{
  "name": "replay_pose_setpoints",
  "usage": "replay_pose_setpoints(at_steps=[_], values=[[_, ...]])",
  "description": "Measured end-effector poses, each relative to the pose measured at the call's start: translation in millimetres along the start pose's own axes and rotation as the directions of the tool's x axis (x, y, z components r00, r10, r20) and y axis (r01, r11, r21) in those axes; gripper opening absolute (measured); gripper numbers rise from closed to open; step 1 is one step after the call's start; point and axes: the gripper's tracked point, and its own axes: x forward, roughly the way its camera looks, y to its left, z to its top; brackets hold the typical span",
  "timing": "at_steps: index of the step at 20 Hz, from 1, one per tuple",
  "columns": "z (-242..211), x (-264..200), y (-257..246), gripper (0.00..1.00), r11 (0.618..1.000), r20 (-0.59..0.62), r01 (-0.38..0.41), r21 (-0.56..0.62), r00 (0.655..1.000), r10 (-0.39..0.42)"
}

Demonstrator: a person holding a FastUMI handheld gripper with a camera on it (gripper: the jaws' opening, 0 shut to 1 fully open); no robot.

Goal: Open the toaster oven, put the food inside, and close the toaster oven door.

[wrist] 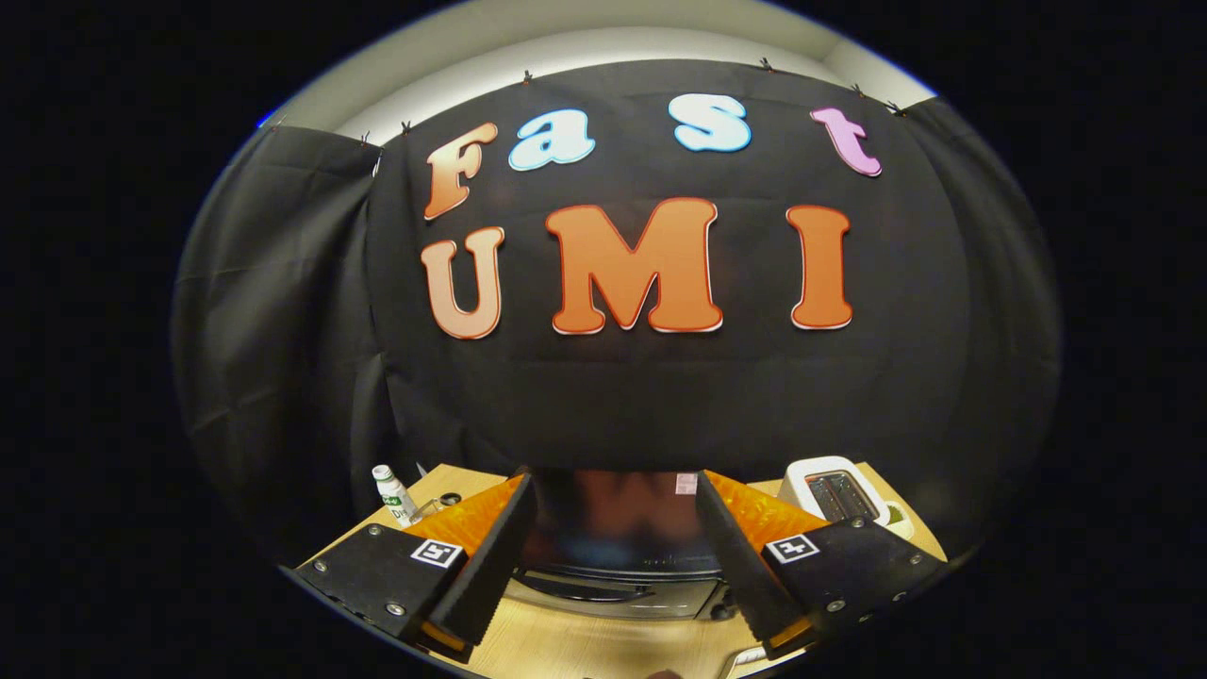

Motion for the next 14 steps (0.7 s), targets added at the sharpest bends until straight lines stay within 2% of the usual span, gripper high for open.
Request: replay_pose_setpoints(at_steps=[5,14], values=[[-48.8,21.1,12.1,1.00,0.999,-0.108,-0.010,-0.032,0.994,0.006],[-105.1,47.4,22.5,1.00,0.999,-0.211,0.014,-0.045,0.977,-0.023]])
